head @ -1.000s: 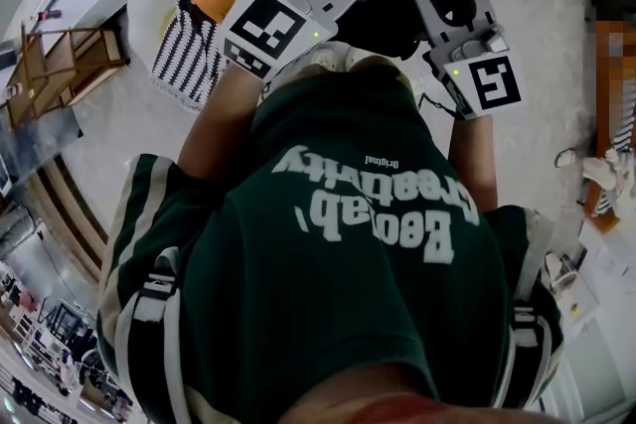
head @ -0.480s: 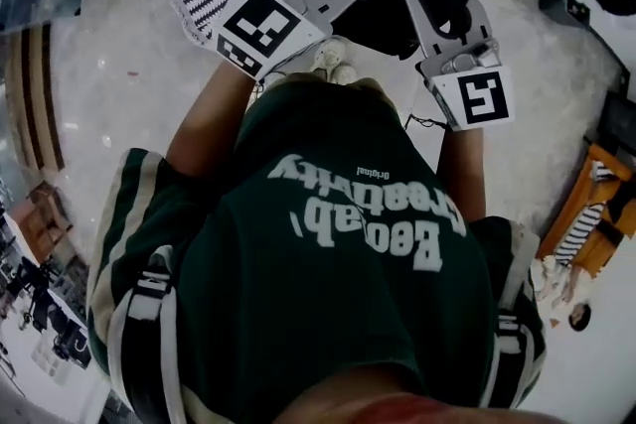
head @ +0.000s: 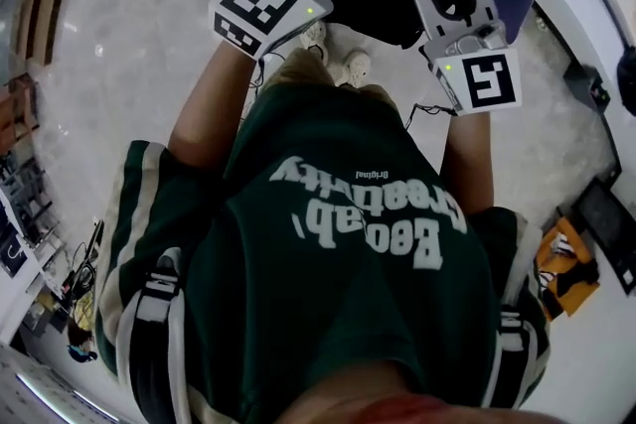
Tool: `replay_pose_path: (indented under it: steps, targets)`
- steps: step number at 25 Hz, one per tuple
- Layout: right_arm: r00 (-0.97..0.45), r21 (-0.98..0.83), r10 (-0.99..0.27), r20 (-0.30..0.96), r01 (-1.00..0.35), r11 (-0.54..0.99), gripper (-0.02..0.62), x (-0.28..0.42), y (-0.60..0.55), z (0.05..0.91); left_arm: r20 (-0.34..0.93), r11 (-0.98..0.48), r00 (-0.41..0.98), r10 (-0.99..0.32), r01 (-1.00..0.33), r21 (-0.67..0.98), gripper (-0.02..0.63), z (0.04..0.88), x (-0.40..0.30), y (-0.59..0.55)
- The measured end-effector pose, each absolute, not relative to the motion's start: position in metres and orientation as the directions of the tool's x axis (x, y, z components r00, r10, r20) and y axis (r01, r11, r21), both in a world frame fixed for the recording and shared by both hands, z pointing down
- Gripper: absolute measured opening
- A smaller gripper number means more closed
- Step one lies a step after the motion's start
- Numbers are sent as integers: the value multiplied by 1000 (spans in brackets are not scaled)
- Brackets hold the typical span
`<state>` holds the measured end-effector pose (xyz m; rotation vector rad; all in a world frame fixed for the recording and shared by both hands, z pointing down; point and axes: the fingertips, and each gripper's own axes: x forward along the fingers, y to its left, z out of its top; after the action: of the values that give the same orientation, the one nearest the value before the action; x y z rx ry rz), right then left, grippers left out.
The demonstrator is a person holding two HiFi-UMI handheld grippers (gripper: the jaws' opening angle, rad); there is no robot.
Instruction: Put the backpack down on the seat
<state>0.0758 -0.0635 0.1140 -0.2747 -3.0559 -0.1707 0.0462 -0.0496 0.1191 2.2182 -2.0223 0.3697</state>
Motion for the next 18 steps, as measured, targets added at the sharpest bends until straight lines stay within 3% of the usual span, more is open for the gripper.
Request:
replay_pose_path:
  steps: [9, 18]
  targets:
    - [-928, 77, 356, 111, 365, 928, 74, -23, 56, 131, 268, 83, -86, -960, -996, -22, 84, 137, -49, 74]
    - [-928, 51, 336, 162, 348, 936, 74, -140, 158, 143, 273, 55, -46, -961, -998, 26, 84, 148, -162, 178]
